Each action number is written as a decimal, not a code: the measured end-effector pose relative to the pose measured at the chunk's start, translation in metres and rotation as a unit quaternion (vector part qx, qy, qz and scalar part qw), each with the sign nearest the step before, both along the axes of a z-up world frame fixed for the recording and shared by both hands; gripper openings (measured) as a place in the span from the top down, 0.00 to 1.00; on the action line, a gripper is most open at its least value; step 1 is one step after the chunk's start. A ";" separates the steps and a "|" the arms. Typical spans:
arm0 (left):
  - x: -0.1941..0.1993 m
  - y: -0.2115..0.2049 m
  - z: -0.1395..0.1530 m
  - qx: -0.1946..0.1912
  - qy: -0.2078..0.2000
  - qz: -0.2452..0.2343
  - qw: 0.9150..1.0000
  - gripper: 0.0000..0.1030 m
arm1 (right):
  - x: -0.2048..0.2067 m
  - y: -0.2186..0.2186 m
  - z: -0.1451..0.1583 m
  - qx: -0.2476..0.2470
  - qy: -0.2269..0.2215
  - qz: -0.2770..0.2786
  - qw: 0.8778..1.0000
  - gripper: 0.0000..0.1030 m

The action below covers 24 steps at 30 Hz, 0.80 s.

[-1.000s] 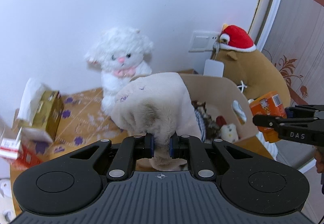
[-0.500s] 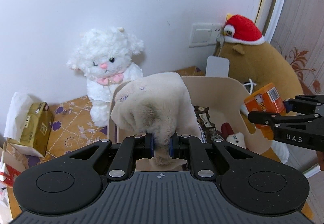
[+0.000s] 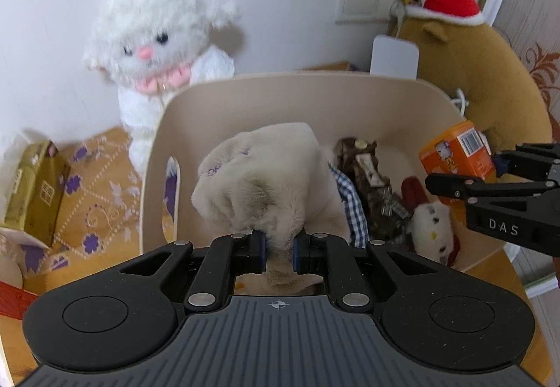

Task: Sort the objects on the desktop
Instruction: 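Carry the fleece cloth and orange bottle over the basket and open both tools, then withdraw both tools from the basket toward the remaining table items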

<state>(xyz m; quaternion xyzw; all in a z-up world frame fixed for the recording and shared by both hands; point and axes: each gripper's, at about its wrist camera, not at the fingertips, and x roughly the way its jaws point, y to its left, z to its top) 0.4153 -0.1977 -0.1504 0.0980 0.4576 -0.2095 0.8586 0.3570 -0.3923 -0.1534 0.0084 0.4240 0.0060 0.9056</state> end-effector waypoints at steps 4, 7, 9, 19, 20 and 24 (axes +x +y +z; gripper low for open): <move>0.000 0.003 -0.003 0.001 0.001 0.008 1.000 0.87 | 0.004 0.000 -0.009 -0.003 0.016 0.003 1.000 0.65; -0.002 0.008 -0.002 -0.008 0.007 0.006 1.000 0.76 | 0.002 0.000 -0.010 -0.004 0.019 0.000 1.000 0.55; -0.004 0.012 0.000 -0.017 0.009 0.007 1.000 0.50 | 0.000 0.000 -0.008 -0.001 0.015 -0.001 1.000 0.51; -0.020 0.034 0.010 -0.014 -0.004 0.017 1.000 0.32 | -0.020 0.016 0.014 -0.033 -0.030 0.013 0.999 0.15; -0.022 0.037 0.011 -0.014 -0.006 0.018 1.000 0.30 | -0.023 0.017 0.015 -0.034 -0.034 0.013 0.999 0.10; -0.033 0.051 0.017 -0.019 -0.020 0.006 1.000 0.29 | -0.035 0.027 0.022 -0.048 -0.057 0.028 0.997 0.04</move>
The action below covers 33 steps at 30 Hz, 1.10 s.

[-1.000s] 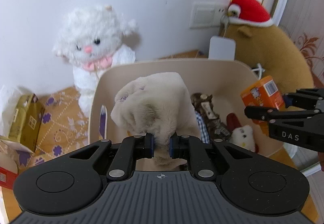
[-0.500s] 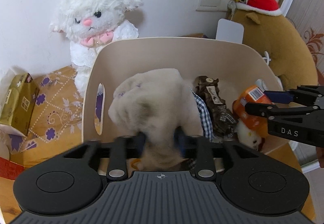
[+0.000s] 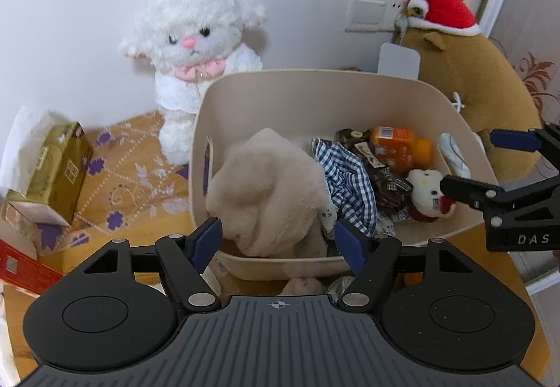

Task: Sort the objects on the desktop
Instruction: 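Withdraw both tools from the basket toward the remaining table items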

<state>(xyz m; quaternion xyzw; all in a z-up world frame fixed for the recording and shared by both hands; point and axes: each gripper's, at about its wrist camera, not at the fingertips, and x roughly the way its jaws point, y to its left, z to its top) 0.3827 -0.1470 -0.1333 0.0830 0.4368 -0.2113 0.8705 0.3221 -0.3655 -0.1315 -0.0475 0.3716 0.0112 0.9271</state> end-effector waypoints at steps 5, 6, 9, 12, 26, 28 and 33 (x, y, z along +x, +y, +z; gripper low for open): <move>-0.008 0.014 0.010 -0.015 0.000 0.013 1.000 0.29 | -0.015 0.013 0.006 -0.014 -0.020 0.023 0.999 0.00; -0.010 0.017 0.012 -0.017 -0.002 0.014 1.000 0.29 | -0.018 0.015 0.007 -0.015 -0.022 0.026 0.999 0.00; -0.017 0.025 0.016 -0.020 -0.007 0.016 1.000 0.28 | -0.025 0.021 0.011 -0.018 -0.029 0.032 0.999 0.00; -0.023 0.034 0.019 -0.021 -0.009 0.019 1.000 0.28 | -0.031 0.026 0.013 -0.021 -0.033 0.036 0.999 0.00; -0.049 0.082 -0.007 -0.003 0.028 0.047 0.998 0.28 | -0.068 0.038 -0.005 -0.033 -0.016 0.064 0.997 0.00; -0.053 0.088 -0.014 0.006 0.037 0.048 0.998 0.28 | -0.073 0.037 -0.010 -0.033 -0.006 0.065 0.997 0.00; -0.063 0.098 -0.031 0.021 0.060 0.048 0.997 0.28 | -0.083 0.034 -0.028 -0.035 0.021 0.061 0.997 0.00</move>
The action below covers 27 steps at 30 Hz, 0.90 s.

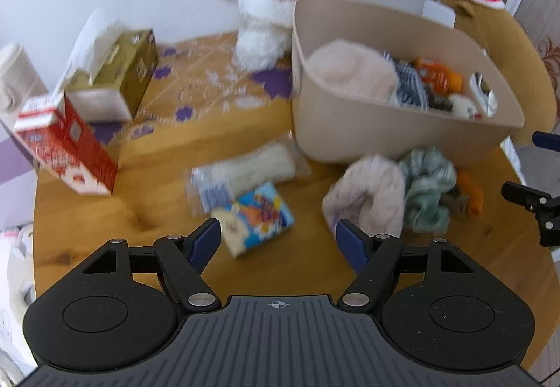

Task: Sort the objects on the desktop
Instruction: 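Withdraw both tools from the basket toward the remaining table items, then grasp the brown claw clip with left tool while right grasps orange sock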

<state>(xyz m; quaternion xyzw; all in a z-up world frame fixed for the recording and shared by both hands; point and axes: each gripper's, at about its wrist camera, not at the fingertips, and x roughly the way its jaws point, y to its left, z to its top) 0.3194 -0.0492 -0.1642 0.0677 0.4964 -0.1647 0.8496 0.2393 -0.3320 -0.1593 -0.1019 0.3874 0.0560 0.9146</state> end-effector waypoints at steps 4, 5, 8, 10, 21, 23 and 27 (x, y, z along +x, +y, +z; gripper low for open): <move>-0.010 0.002 -0.014 0.004 0.021 -0.002 1.000 0.28 | -0.004 -0.001 -0.018 -0.020 0.028 0.017 0.999 0.00; -0.013 0.003 -0.017 0.004 0.027 -0.002 1.000 0.28 | -0.005 -0.002 -0.024 -0.027 0.035 0.023 0.999 0.00; -0.022 0.000 -0.027 0.009 0.044 -0.011 0.999 0.28 | -0.007 -0.004 -0.041 -0.039 0.056 0.040 0.997 0.00; -0.027 -0.001 -0.033 0.015 0.053 -0.019 0.998 0.28 | -0.008 -0.006 -0.051 -0.041 0.070 0.044 0.996 0.00; -0.041 -0.003 -0.056 0.033 0.115 -0.041 0.992 0.28 | -0.003 -0.011 -0.078 -0.050 0.102 0.035 0.993 0.00; -0.040 -0.005 -0.058 0.039 0.120 -0.045 0.991 0.28 | -0.002 -0.012 -0.080 -0.049 0.104 0.035 0.993 0.00; -0.038 -0.008 -0.065 0.050 0.120 -0.048 0.990 0.28 | 0.000 -0.014 -0.085 -0.047 0.108 0.036 0.992 0.00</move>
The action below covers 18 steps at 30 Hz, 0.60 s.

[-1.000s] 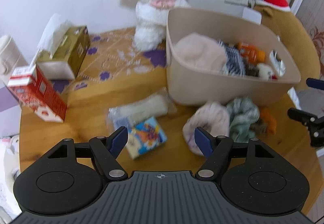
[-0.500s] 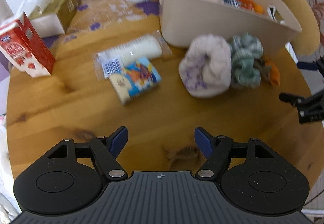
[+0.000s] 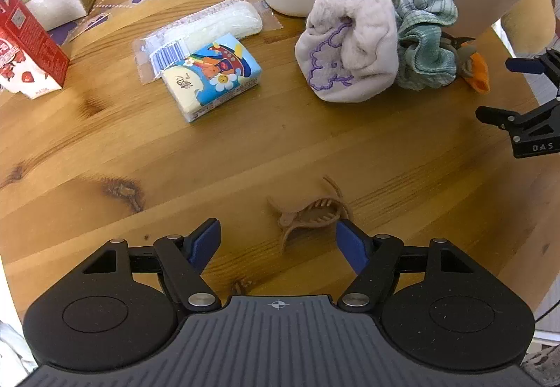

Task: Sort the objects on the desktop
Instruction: 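Grasp the brown claw clip with left tool while right grasps orange sock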

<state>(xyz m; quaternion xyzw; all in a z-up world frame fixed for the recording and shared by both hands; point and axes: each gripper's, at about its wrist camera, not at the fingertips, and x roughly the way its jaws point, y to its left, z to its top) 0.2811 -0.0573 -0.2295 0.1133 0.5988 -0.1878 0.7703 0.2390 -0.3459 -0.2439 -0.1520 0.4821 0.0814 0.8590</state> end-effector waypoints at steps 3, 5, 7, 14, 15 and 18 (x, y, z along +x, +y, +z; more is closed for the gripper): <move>0.002 -0.004 -0.004 0.004 -0.005 -0.004 1.000 0.28 | 0.003 -0.001 -0.002 -0.004 -0.004 0.001 1.000 0.00; 0.004 -0.007 -0.007 0.005 -0.003 -0.005 1.000 0.28 | 0.005 -0.001 -0.004 -0.007 -0.005 0.001 1.000 0.00; 0.005 -0.010 -0.010 0.006 -0.002 -0.003 1.000 0.28 | 0.006 0.000 -0.006 -0.007 -0.005 0.003 1.000 0.00; 0.005 -0.016 -0.015 0.010 -0.030 -0.014 0.999 0.31 | 0.011 -0.002 -0.008 0.009 -0.013 0.009 1.000 0.03; 0.005 -0.016 -0.015 0.009 -0.033 -0.015 0.999 0.33 | 0.012 -0.003 -0.008 0.015 -0.013 0.009 1.000 0.04; 0.004 -0.014 -0.016 0.004 -0.044 -0.013 0.999 0.41 | 0.011 -0.008 -0.009 0.027 -0.014 0.005 1.000 0.09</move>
